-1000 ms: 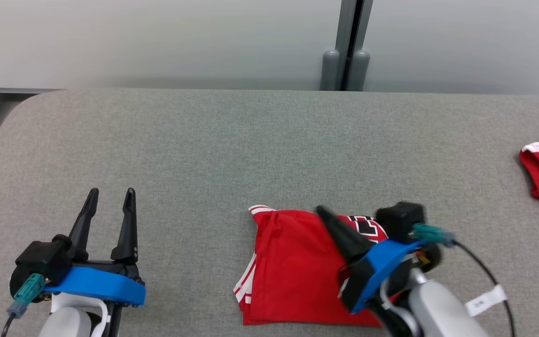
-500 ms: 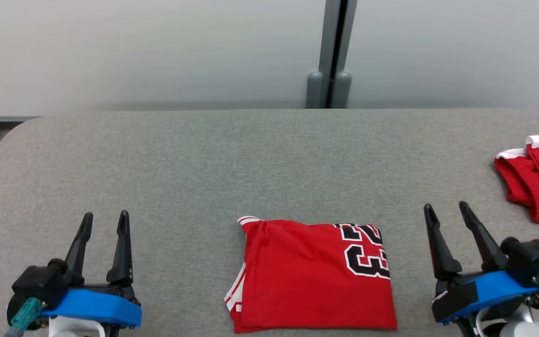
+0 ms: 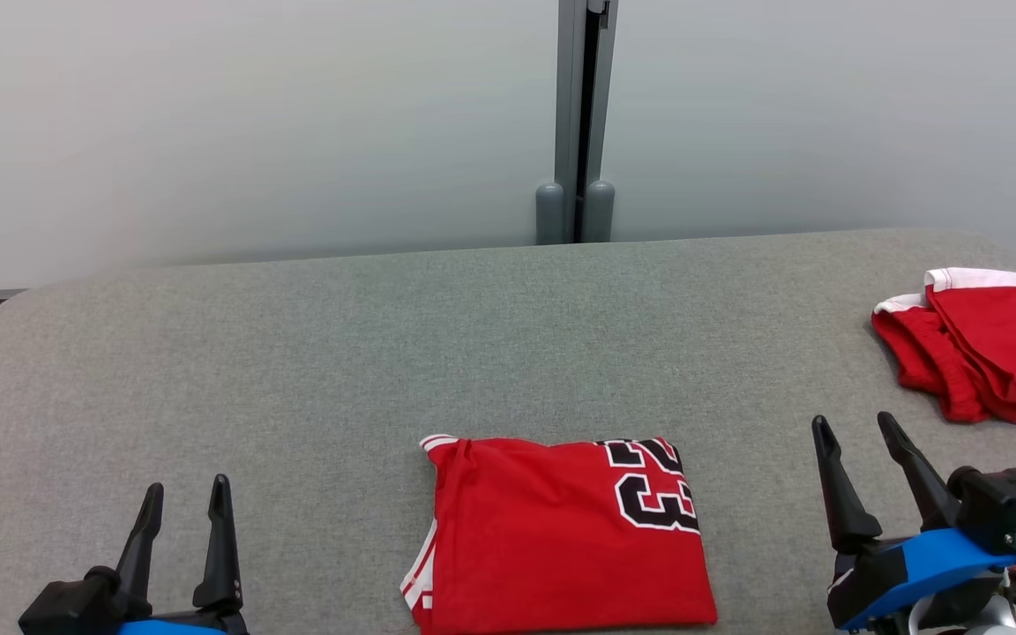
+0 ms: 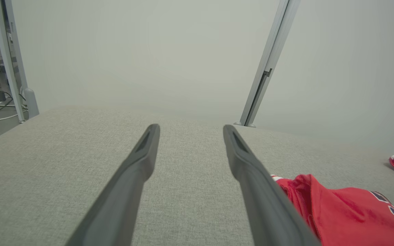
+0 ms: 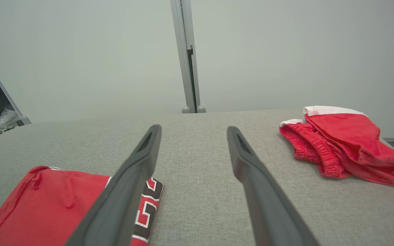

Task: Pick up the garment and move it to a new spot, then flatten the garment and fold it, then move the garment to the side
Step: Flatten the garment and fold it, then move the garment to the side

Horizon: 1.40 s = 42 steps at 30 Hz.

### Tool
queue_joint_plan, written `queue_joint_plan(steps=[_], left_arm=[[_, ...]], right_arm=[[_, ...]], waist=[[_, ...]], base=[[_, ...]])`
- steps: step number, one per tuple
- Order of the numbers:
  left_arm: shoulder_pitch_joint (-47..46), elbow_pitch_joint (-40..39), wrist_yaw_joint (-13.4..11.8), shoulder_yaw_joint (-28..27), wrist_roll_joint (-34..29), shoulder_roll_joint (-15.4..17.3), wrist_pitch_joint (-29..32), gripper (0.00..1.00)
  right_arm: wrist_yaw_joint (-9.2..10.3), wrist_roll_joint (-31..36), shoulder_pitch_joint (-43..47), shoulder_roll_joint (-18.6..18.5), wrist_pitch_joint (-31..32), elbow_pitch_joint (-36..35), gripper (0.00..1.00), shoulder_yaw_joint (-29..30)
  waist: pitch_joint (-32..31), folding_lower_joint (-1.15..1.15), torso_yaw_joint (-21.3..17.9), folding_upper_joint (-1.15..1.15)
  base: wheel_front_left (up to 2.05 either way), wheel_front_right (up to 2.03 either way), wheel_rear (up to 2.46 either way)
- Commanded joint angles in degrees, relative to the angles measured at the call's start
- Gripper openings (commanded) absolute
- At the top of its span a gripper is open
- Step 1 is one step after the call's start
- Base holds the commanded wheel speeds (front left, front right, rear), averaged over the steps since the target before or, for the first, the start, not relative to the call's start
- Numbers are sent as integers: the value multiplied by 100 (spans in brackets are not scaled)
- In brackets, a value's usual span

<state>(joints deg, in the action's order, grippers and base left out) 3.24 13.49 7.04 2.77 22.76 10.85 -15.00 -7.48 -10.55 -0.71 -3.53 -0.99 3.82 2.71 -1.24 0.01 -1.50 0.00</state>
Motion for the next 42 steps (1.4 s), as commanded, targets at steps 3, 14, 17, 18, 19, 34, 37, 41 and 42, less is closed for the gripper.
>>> queue_joint_plan(steps=[3,14,17,18,19,34,37,41,42], left_arm=[[92,37,-31,3,-74,-28,-24,100],[-158,329,2,164,-42,74,-19,100],[-173,328,2,159,-37,71,-20,100],[-179,329,2,160,-36,64,-20,100],[-185,331,3,165,-36,57,-21,100],[-332,33,-29,95,-129,95,-24,100],[-472,13,-14,152,-144,82,-23,100],[-620,31,7,258,-163,90,-23,100],[-653,39,10,277,-165,94,-24,100]], right_arm=[[-3,-17,-29,-55,28,41,100,13],[-3,6,-8,-35,60,186,100,-25],[-3,14,6,-29,94,207,100,-27],[-3,-6,9,-25,106,220,100,-41],[-3,-14,8,-23,116,226,100,-61],[-3,-426,-599,48,2774,667,100,-500],[-3,-622,-891,64,3154,1062,100,-516],[-3,-1308,-1241,66,3363,1678,100,-762],[-3,-1305,-1299,59,3400,1848,100,-817]], waist=[[-17,-1,13,0],[-26,-1,18,0],[-13,-1,18,0],[-8,-1,22,0],[-2,-1,26,0],[457,-1,63,0],[619,-1,139,0],[767,-1,246,0],[800,-1,278,0]], base=[[0,0,0],[0,0,0],[0,0,0],[0,0,0],[0,0,0],[0,0,0],[0,0,0],[0,0,0],[0,0,0]])
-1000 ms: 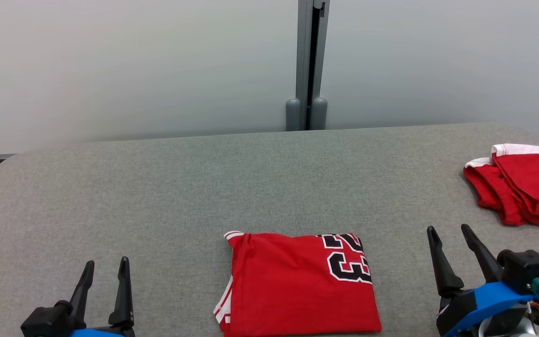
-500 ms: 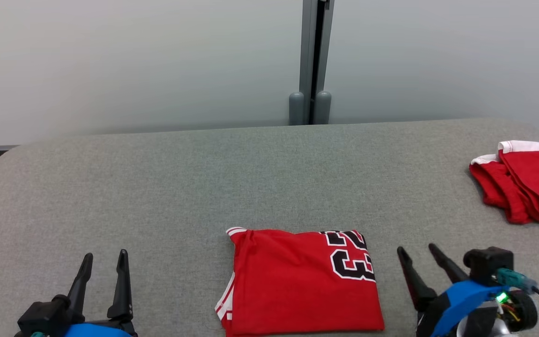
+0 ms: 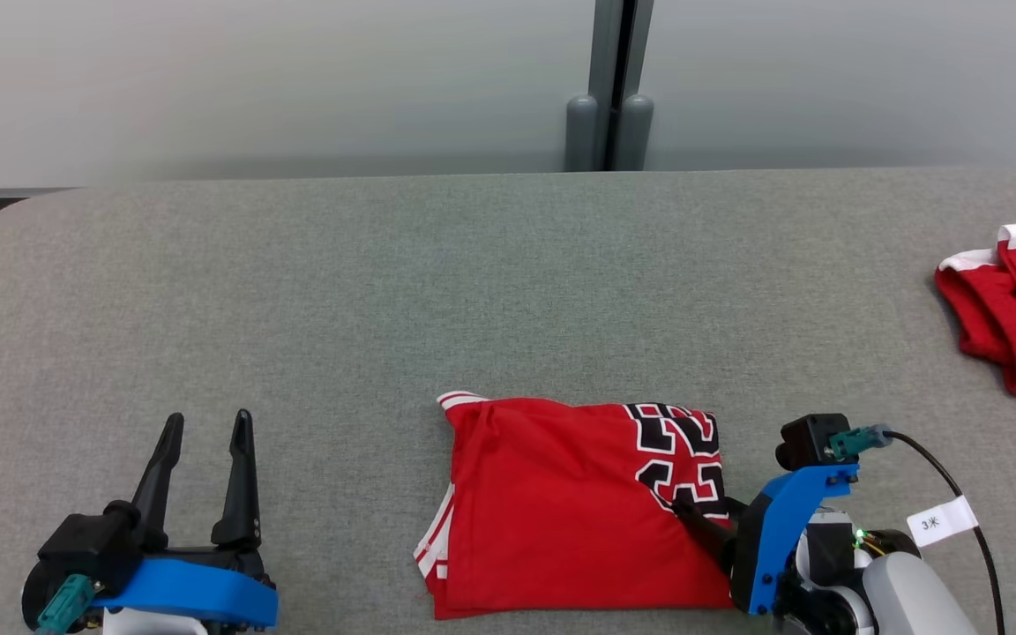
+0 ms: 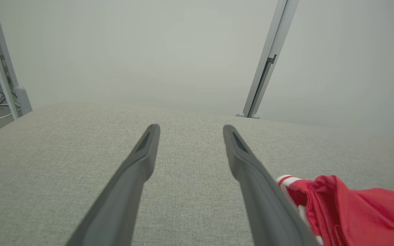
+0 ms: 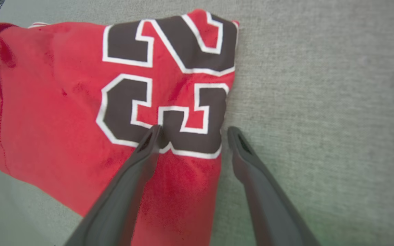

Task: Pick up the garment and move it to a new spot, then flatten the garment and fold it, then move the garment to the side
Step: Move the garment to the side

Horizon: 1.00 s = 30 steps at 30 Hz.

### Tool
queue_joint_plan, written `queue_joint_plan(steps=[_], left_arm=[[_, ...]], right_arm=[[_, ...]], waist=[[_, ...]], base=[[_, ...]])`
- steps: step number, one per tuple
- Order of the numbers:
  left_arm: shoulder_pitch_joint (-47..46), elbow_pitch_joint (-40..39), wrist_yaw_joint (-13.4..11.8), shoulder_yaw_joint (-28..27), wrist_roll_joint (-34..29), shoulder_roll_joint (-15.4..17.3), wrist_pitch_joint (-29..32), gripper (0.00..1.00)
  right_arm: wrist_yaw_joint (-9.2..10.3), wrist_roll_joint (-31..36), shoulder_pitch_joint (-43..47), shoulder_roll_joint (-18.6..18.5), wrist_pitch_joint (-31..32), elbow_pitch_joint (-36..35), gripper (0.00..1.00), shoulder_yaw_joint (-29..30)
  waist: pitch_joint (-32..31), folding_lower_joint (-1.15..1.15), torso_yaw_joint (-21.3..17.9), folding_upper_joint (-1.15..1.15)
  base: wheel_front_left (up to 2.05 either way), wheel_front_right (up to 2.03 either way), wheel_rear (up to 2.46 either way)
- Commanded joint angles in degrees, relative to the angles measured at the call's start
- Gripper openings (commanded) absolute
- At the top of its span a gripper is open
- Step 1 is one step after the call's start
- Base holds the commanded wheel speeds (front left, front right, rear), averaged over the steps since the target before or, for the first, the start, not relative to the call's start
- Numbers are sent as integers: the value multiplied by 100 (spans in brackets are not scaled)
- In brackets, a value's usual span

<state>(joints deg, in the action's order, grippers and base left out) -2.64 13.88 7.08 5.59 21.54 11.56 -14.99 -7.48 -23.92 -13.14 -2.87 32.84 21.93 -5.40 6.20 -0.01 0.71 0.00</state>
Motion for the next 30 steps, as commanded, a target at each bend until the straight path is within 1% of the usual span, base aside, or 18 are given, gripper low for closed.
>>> queue_joint_plan(steps=[1,3,6,7,8,9,13,15,17,19,23,27,29,30], left_arm=[[-105,3,10,17,-42,22,-24,100],[-168,16,17,58,-48,31,-25,100],[-219,49,25,114,-46,33,-25,100],[-236,52,28,127,-42,33,-24,100],[-246,56,29,134,-37,31,-24,100],[-248,58,31,142,-31,29,-24,100],[-234,-28,37,105,1,4,-25,100],[-217,-111,38,39,2,-22,-25,100],[-213,-188,40,-25,6,-44,-25,100],[-261,-265,43,-62,14,-79,-26,100],[-432,-459,50,-96,-21,-148,-25,100],[-709,-623,51,-101,-85,-17,-25,100],[-893,-699,52,-10,-112,38,-25,100],[-1004,-732,53,5,-138,70,-25,100]], right_arm=[[-3,40,-108,-11,48,185,100,-34],[-1,136,-167,-5,147,503,100,-118],[-2,94,-209,30,303,808,100,-310],[-3,113,-233,38,337,859,67,-368],[-4,153,-260,47,335,883,2,-418],[-9,185,-317,55,297,854,0,-477],[-9,378,-700,14,235,598,0,-642],[-9,554,-1038,-48,296,404,0,-777],[-5,632,-1376,-192,398,226,0,-938],[-2,392,-1720,-259,473,67,0,-1039],[-2,176,-2571,-672,816,-99,0,-1225],[-3,-90,-3343,-930,1117,-239,0,-1178],[-2,-101,-3692,-1241,1278,-372,0,-1192],[-2,22,-3874,-1469,1278,-449,0,-1223]], waist=[[80,1,84,0],[120,1,136,0],[144,1,178,0],[147,1,183,0],[149,1,182,0],[152,1,177,0],[191,1,65,0],[237,1,-57,0],[293,1,-198,0],[378,1,-333,0],[684,1,-622,0],[1185,1,-942,0],[1483,1,-1041,0],[1608,1,-1084,0]], base=[[0,0,0],[0,0,0],[0,0,0],[0,0,0],[0,0,0],[0,0,0],[0,0,0],[0,0,0],[0,0,0],[0,0,0],[0,0,0],[0,0,0],[0,0,0],[0,0,0]])
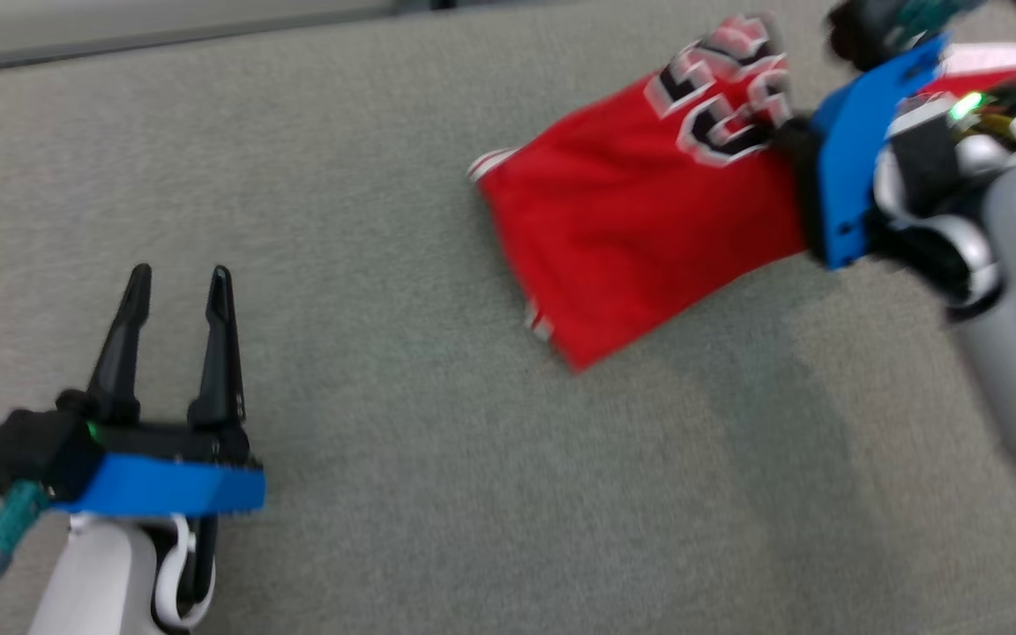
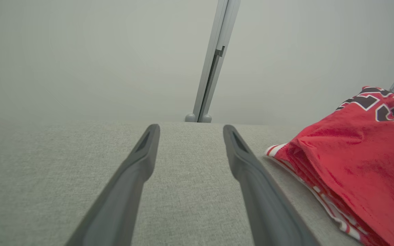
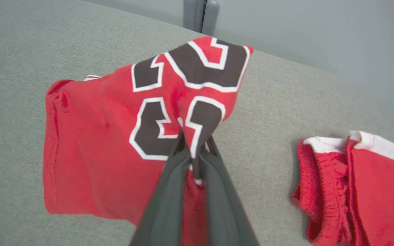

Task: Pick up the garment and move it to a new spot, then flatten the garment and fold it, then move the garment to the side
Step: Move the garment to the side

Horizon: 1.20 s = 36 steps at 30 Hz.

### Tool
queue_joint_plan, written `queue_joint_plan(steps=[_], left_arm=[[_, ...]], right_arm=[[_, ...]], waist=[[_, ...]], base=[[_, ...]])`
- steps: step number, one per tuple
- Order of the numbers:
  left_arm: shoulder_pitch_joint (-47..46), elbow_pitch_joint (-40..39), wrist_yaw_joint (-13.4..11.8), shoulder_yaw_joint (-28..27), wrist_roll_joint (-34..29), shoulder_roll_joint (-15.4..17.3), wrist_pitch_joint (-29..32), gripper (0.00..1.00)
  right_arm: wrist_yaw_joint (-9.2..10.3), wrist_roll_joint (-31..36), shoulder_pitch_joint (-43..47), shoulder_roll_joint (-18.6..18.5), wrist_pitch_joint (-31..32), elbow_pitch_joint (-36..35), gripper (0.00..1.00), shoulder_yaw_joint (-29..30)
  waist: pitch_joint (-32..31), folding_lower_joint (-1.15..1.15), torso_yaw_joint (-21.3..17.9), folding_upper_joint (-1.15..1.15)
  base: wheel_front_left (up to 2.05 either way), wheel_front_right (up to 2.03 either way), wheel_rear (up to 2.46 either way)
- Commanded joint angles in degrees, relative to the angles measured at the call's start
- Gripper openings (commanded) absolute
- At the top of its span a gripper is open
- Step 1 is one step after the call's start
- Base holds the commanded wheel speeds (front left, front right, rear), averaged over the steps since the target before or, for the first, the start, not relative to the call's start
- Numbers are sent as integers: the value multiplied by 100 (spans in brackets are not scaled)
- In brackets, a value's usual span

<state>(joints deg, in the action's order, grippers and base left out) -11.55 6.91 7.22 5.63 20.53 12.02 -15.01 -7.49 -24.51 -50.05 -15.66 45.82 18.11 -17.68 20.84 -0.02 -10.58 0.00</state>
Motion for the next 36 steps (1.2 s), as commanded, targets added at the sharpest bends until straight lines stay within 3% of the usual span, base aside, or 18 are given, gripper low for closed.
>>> queue_joint_plan(steps=[1,9,15,22,29,36], left_arm=[[-218,-81,34,-3,-42,56,-23,100],[-630,-249,29,101,-48,444,-23,100],[-778,-387,29,162,-41,653,-5,100],[-844,-548,15,162,-47,862,116,100],[-783,-671,-47,132,-50,980,205,100],[-685,-735,-92,149,-31,1014,232,100]], right_arm=[[-1,160,-331,-394,-43,-162,0,-73],[-1,303,-718,-1722,-16,-293,0,-81],[-1,557,-668,-2557,-259,-310,0,-21],[0,1062,-772,-3212,-940,-107,0,-121],[-2,1674,-713,-3170,-1526,112,0,78],[0,2091,-638,-2949,-1438,285,0,295]], waist=[[278,2,-4,0],[945,2,-347,0],[1256,2,-344,0],[1574,2,-209,0],[1734,2,-179,0],[1641,2,-249,0]], base=[[0,0,0],[0,0,0],[0,0,0],[0,0,0],[0,0,0],[0,0,0]])
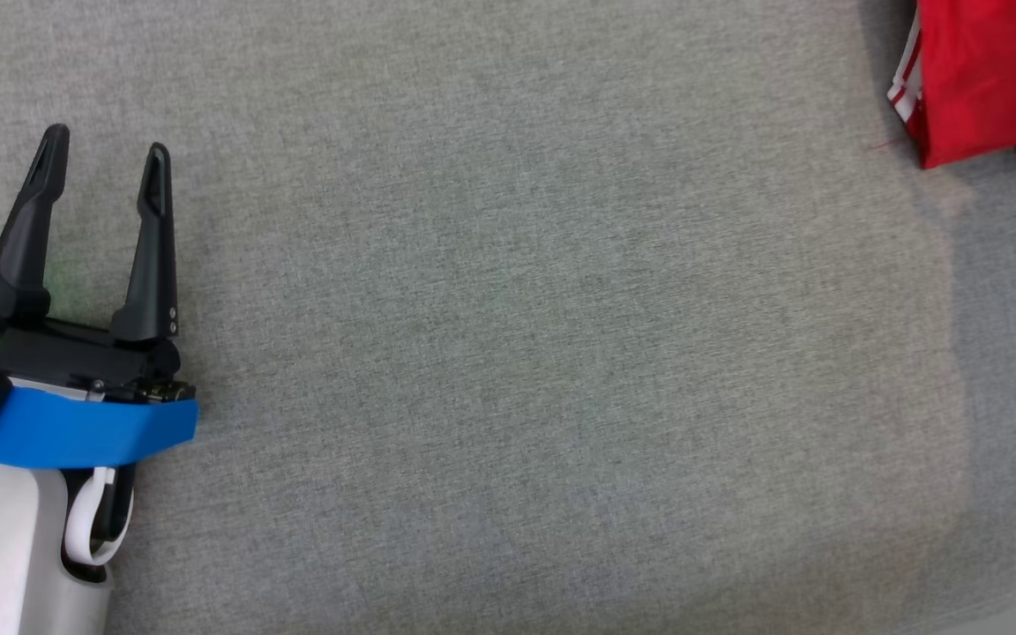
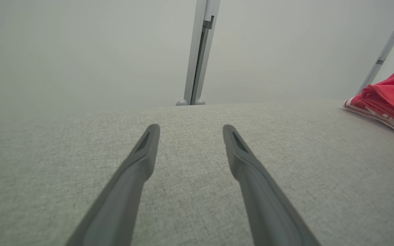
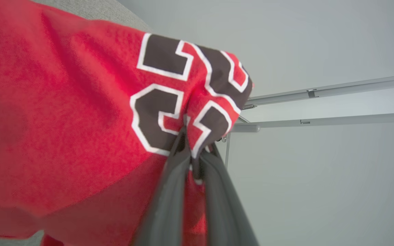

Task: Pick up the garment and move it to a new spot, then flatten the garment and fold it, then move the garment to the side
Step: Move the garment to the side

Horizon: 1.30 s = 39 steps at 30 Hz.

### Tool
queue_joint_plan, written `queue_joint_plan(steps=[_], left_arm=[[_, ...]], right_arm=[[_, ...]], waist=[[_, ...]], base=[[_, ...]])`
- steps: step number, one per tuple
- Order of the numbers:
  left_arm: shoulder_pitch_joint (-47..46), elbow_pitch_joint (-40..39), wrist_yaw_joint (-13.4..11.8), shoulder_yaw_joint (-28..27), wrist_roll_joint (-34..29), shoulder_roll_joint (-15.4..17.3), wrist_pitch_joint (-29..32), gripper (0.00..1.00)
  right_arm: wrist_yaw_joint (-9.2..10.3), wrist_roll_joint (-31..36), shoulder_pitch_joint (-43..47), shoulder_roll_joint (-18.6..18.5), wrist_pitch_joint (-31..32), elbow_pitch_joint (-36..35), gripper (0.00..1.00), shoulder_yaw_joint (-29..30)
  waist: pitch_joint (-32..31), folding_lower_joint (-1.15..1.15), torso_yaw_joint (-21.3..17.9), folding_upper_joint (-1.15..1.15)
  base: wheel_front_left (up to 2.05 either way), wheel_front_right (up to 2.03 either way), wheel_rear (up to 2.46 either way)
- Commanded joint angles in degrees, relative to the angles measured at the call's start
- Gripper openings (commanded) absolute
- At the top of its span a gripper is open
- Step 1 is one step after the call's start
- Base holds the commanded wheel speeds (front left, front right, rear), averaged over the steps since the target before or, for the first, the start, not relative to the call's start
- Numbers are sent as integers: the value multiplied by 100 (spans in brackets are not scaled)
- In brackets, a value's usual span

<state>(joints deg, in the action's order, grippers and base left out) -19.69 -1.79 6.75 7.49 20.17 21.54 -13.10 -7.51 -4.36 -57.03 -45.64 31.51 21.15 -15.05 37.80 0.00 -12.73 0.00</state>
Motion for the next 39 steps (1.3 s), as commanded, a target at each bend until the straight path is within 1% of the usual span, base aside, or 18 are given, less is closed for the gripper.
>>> queue_joint_plan(steps=[1,2,3,7,9,13,17,23,27,30,32,39], left_arm=[[155,137,-51,-26,13,57,34,100],[177,150,-52,-10,21,44,31,100],[193,146,-52,11,31,28,29,100],[190,201,-43,91,45,-41,-13,100],[189,224,-42,106,56,-58,-26,100],[287,409,-58,137,93,-160,-103,100],[465,635,-69,129,149,-352,-171,100],[944,940,-117,-27,245,-599,-208,100],[1274,1080,-86,-148,291,-730,-211,100],[1492,1174,-67,-231,238,-806,-211,100],[1609,1217,-58,-267,222,-861,-212,100],[1913,1447,-15,-390,195,-1007,-213,100]], right_arm=[[3,80,117,95,-63,-60,0,25],[3,62,163,133,-117,-90,20,20],[3,67,180,141,-198,-104,100,49],[2,197,384,293,-568,-214,100,97],[2,191,438,344,-638,-224,100,109],[2,198,748,658,-972,-196,100,249],[2,-49,1359,1215,-1486,-228,100,626],[2,-422,2712,2072,-2368,-616,100,1048],[1,-625,3599,2618,-2780,-939,100,1332],[1,-696,4160,2971,-3006,-1193,100,1571],[0,-633,4495,3206,-3064,-1449,100,1594],[0,-613,5267,3756,-3254,-1990,100,1777]], waist=[[-98,0,-48,0],[-144,0,-56,0],[-186,0,-62,0],[-435,0,-46,0],[-504,0,-31,0],[-898,0,69,0],[-1440,0,251,0],[-2348,0,506,0],[-2860,0,664,0],[-3167,0,776,0],[-3317,0,825,0],[-3693,0,1031,0]], base=[[0,0,0],[0,0,0],[0,0,0],[0,0,0],[0,0,0],[0,0,0],[0,0,0],[0,0,0],[0,0,0],[0,0,0],[0,0,0],[0,0,0]])
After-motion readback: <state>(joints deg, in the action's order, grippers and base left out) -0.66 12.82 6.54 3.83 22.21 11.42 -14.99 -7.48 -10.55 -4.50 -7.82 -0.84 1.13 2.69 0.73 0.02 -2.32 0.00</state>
